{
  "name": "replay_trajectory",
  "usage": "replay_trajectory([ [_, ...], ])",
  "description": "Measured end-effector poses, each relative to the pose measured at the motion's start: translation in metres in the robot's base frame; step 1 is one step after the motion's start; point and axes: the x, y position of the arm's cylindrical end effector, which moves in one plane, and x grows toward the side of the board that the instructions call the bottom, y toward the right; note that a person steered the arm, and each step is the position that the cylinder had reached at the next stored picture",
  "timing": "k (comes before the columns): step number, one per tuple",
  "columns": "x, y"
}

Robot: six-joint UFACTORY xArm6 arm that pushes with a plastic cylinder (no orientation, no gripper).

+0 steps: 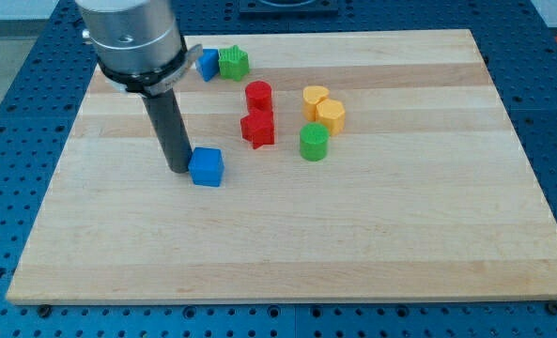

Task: Push blue cube towards red star

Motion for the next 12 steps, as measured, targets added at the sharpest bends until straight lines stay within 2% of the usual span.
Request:
replay_trajectory([
  [3, 0.033, -0.013],
  [5, 0.023, -0.012],
  [8, 0.024, 0.027],
  [12, 0.008, 0.024],
])
